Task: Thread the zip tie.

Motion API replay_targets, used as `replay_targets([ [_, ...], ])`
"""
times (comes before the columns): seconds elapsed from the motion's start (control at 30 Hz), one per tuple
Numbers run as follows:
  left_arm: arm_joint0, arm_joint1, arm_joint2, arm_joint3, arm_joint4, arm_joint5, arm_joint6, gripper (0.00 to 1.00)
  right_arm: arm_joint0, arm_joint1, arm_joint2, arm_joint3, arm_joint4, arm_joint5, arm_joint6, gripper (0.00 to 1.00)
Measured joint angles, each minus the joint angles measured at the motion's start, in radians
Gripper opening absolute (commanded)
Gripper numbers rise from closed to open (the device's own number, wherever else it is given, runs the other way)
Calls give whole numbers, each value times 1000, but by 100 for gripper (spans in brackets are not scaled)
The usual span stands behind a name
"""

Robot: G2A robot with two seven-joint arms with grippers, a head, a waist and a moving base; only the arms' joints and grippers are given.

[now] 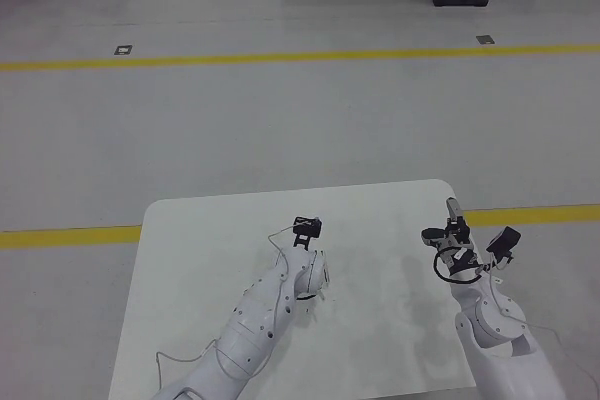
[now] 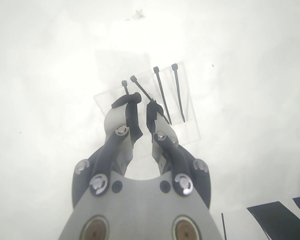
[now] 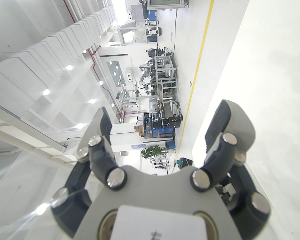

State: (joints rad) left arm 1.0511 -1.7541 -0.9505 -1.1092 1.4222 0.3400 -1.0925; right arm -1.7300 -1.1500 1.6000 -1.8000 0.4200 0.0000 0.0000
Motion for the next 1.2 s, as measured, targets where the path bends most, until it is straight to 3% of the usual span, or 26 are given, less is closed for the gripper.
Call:
replay_targets([
  [0.27,12,-16,-10,0,50,0,8,14,0,0,0,0,0,0,0,100],
  [0.6,50,-50,-45,-21,148,0,-6,18,0,0,0,0,0,0,0,100],
  [1.0,19,-66,-40,53,148,0,38,17,0,0,0,0,0,0,0,100],
  [1.2,14,-72,-43,67,148,0,42,16,0,0,0,0,0,0,0,100],
])
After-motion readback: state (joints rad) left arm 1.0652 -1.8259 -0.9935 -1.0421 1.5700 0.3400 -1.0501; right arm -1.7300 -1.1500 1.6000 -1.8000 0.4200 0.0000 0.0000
